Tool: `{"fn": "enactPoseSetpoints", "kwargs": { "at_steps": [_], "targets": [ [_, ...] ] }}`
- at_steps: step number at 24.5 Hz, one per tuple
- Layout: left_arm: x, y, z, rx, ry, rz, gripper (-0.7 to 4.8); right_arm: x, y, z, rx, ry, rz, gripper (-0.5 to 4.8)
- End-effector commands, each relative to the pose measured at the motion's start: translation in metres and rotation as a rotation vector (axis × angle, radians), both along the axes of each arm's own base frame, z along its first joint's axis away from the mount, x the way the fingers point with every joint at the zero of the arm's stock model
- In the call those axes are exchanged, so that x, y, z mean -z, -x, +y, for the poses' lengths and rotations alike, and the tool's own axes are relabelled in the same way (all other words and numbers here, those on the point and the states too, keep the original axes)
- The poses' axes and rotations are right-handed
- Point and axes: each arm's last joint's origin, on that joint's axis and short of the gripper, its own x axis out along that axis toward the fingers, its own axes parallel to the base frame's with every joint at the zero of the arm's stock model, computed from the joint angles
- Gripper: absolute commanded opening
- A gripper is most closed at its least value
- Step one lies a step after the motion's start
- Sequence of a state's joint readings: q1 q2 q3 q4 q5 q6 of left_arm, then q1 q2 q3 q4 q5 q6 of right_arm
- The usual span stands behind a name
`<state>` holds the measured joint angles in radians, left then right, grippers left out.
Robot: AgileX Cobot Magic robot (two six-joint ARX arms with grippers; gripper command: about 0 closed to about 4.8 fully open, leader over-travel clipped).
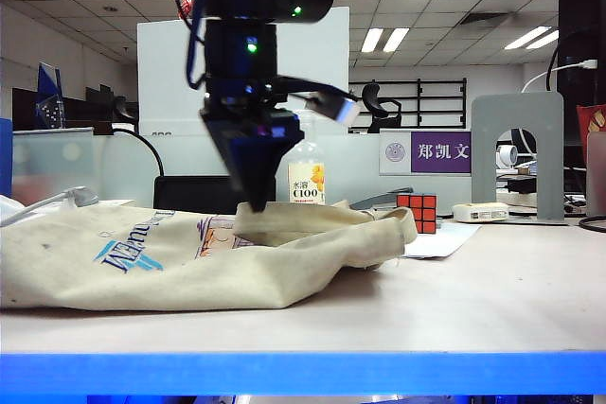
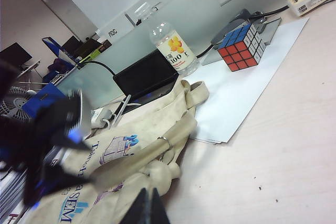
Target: Take the glasses case out of the canvas bag and put it on the table.
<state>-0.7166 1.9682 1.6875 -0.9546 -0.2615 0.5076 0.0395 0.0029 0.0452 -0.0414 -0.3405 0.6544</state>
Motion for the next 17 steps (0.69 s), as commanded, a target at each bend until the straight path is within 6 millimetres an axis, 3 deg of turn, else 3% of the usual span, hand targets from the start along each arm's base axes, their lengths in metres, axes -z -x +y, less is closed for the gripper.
{"fn": "enactPoseSetpoints", "kwargs": {
  "at_steps": [1, 10, 17],
  "targets": [
    [-0.01, -0.019, 0.0, 0.039, 0.121, -0.12, 3.42, -0.004, 0.0, 0.0, -0.003, 0.002, -0.032, -0.07],
    [0.006, -0.024, 0.024, 0.133, 0.185, 0.15, 3.41, -0.004, 0.0, 0.0, 0.004, 0.002, -0.031, -0.07],
    [0.029, -0.036, 0.017, 0.167, 0.209, 0.176, 3.41, -0.003, 0.0, 0.0, -0.004, 0.003, -0.027, -0.07]
  ]
}}
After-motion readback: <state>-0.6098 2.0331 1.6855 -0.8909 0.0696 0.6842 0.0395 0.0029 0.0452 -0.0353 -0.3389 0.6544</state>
